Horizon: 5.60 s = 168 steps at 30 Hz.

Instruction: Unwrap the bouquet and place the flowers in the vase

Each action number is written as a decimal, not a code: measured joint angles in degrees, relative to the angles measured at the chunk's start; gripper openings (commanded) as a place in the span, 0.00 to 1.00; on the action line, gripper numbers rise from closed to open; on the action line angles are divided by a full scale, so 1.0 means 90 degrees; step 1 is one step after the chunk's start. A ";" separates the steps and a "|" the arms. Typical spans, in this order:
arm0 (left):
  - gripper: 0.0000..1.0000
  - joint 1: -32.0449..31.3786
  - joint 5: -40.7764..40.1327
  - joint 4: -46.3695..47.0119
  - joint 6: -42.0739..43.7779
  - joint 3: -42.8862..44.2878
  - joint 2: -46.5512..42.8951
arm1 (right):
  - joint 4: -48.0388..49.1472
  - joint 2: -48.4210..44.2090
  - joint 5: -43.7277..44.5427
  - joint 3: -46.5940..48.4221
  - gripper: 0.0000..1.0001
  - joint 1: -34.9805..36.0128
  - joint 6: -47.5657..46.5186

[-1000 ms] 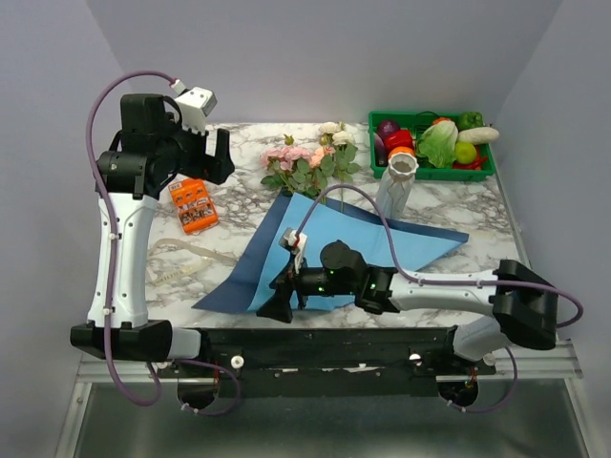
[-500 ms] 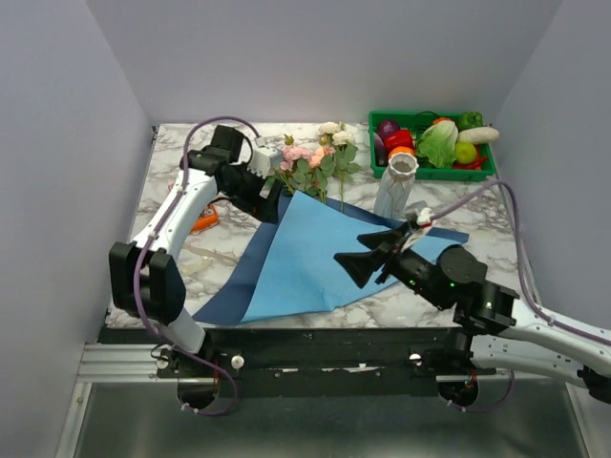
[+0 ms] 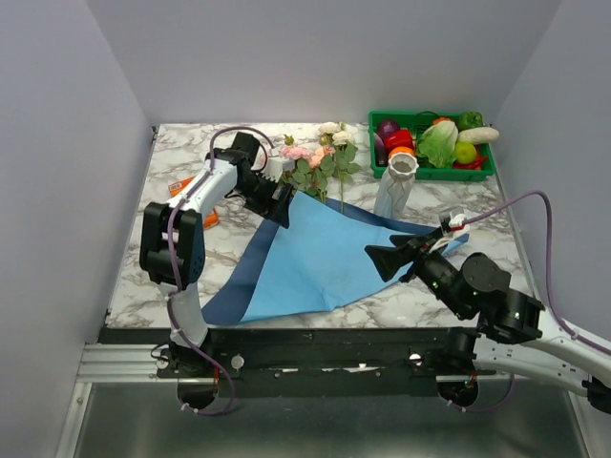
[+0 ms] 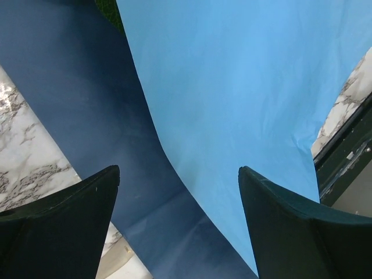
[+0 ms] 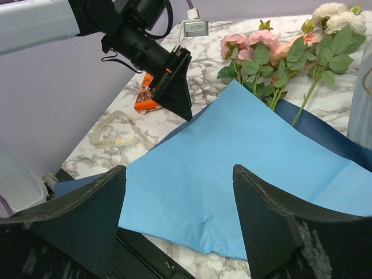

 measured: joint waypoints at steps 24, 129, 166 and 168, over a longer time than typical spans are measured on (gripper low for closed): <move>0.00 -0.0260 0.0857 -0.0182 0.0126 -0.0240 0.0542 | -0.0138 -0.0197 0.0155 0.0457 0.59 0.0000 -0.0019; 0.99 0.0823 -0.2030 0.0792 -0.0073 -0.2990 -0.3609 | -0.1523 1.0214 -0.2416 0.5967 0.41 -0.2742 -0.1231; 0.99 0.1090 -0.2142 0.0947 -0.0010 -0.2871 -0.3609 | 0.0097 0.6511 -0.2851 0.4799 0.01 -0.2718 -0.1350; 0.99 0.1192 -0.2086 0.0903 -0.0010 -0.2807 -0.3599 | 0.0627 0.5955 -0.2591 0.4469 0.01 -0.2703 -0.1600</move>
